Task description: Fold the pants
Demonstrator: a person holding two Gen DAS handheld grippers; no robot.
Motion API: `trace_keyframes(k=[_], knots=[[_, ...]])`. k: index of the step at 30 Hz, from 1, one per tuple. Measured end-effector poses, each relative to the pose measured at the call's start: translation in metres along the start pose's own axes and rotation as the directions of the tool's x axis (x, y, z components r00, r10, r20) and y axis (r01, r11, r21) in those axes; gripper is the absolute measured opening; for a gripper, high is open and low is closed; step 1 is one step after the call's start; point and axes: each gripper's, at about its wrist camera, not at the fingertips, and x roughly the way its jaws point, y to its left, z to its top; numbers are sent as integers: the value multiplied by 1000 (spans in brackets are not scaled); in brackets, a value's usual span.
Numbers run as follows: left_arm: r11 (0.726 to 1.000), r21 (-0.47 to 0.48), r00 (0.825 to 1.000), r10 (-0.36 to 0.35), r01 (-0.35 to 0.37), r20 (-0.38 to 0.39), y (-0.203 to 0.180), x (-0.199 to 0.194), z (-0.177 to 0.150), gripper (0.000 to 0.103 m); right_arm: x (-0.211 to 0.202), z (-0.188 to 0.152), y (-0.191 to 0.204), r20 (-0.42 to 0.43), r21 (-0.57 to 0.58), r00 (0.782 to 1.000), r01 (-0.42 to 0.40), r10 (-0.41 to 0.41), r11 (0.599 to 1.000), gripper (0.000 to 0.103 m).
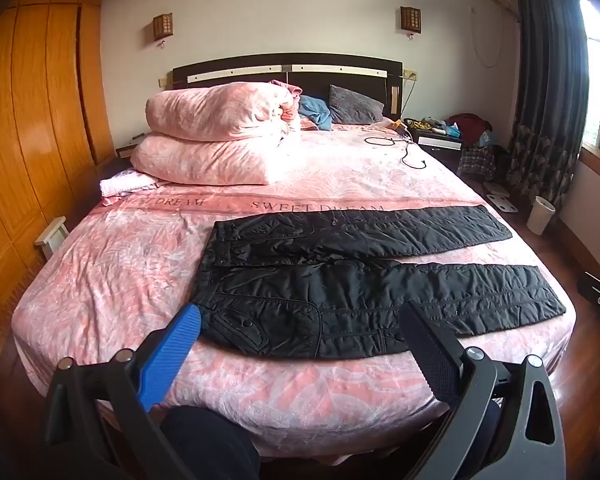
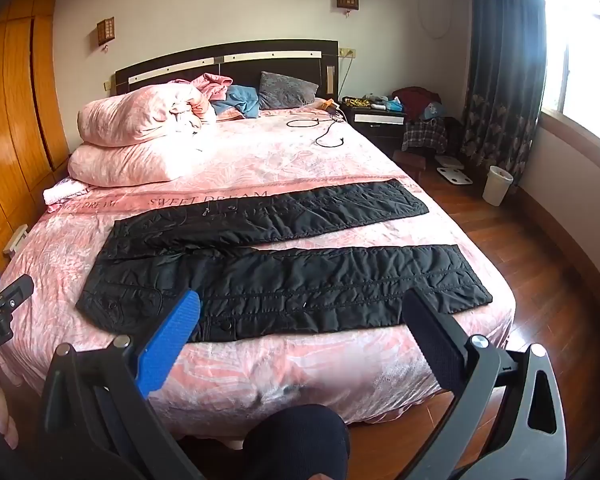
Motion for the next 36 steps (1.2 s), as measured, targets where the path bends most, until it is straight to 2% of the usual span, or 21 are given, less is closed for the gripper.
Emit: trace_keyframes(k=[2, 3, 8, 36], knots=[[1000, -7, 1000, -6, 6, -2, 0, 0, 0, 99, -2, -1, 10, 4, -2, 1000, 3, -3, 1000, 101], [1000, -9, 1000, -9, 8, -2, 0, 0, 0, 99, 1, 1, 1, -11, 21, 1000, -20, 20, 1000, 101], [1000, -2, 1000, 0, 0, 1, 0, 0, 0, 99, 1, 2, -5, -14, 16, 1000, -23, 23, 1000, 101], [1000, -4, 1000, 0, 0, 3, 1, 0, 0, 99, 1, 0, 0, -10, 10, 1000, -6, 6, 1000, 101]])
